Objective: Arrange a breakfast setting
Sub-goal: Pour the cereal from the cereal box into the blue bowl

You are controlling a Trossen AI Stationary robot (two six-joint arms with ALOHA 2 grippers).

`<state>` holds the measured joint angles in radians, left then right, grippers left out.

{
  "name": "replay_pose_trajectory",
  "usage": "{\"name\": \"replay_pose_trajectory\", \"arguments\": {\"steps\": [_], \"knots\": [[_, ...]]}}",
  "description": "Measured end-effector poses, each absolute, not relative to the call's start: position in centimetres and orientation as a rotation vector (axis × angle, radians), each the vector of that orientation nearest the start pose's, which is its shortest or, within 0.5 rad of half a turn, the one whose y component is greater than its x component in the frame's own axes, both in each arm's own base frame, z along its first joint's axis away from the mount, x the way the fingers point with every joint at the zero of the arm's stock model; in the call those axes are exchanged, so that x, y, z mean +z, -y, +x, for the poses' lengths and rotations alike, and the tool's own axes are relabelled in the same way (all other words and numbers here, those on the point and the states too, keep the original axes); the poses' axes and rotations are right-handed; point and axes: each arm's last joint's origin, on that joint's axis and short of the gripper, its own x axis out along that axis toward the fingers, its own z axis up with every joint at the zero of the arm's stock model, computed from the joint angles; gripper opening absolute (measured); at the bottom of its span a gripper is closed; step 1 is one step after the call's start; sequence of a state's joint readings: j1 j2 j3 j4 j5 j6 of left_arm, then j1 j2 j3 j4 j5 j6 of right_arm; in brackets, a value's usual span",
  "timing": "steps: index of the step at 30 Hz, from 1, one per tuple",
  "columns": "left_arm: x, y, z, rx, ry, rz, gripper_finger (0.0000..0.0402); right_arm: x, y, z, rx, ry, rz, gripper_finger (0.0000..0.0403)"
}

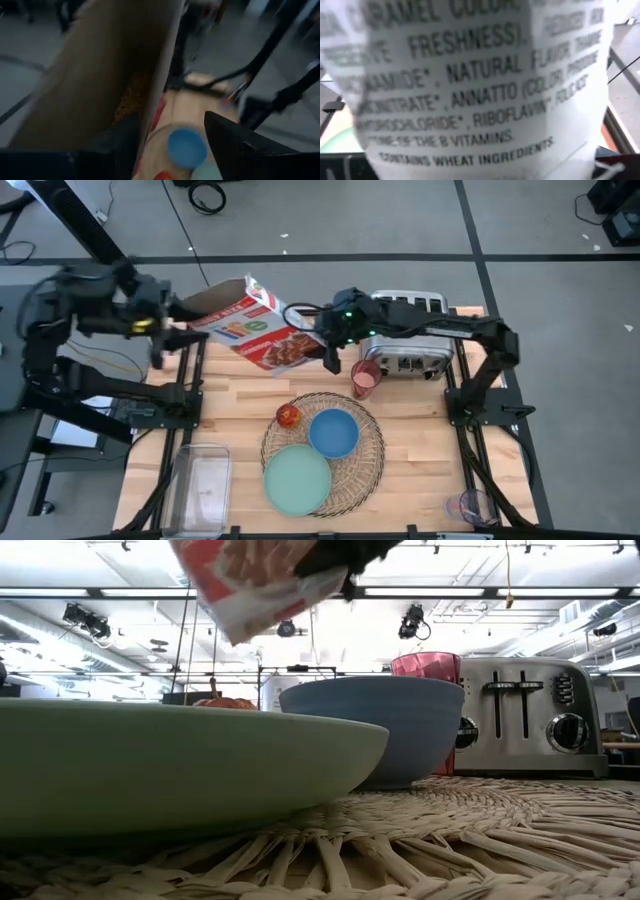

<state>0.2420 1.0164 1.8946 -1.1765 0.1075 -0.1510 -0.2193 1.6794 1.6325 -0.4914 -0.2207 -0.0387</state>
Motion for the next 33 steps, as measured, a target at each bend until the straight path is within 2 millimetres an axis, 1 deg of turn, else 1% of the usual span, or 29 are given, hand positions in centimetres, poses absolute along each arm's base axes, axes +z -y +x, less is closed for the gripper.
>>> {"name": "replay_pose_trajectory", "arguments": {"steps": [3, 7, 10, 13, 15, 17, 19, 24, 29, 33], "knots": [[53.6, -1.1, 6.4, 0.102, -0.165, -0.212, 0.0233, 38.4, 5.7, 35.4, 0.015, -0.517, 0.064, 0.0224], [54.8, -0.5, 4.5, 0.036, -0.02, -0.164, 0.0226, 40.5, 2.7, 33.0, 0.031, -0.509, 0.07, 0.0224], [55.4, -0.2, 3.5, 0.013, 0.057, -0.126, 0.022, 41.8, 0.5, 31.1, 0.046, -0.51, 0.102, 0.0224], [55.6, 0.0, 2.8, 0.007, 0.091, -0.106, 0.0217, 42.5, -1.7, 28.9, 0.059, -0.552, 0.171, 0.0224], [55.4, 0.0, 2.8, 0.005, 0.088, -0.118, 0.0217, 42.6, -3.0, 27.4, 0.06, -0.616, 0.248, 0.0224], [55.1, -0.1, 3.3, 0.005, 0.077, -0.139, 0.0217, 42.4, -4.4, 26.0, 0.052, -0.7, 0.323, 0.0224], [54.7, -0.4, 4.3, 0.007, 0.061, -0.165, 0.0217, 42.2, -5.7, 24.5, 0.029, -0.779, 0.378, 0.0224], [52.8, -1.3, 7.8, 0.006, 0.052, -0.217, 0.0217, 41.3, -8.9, 21.6, -0.006, -0.966, 0.448, 0.0224], [50.3, -1.9, 11.0, -0.005, 0.028, -0.262, 0.0217, 40.5, -11.1, 20.0, -0.031, -1.094, 0.466, 0.0224], [48.5, -1.8, 13.0, -0.044, 0.01, -0.295, 0.0217, 39.9, -12.4, 18.9, -0.071, -1.171, 0.491, 0.0224]]}}
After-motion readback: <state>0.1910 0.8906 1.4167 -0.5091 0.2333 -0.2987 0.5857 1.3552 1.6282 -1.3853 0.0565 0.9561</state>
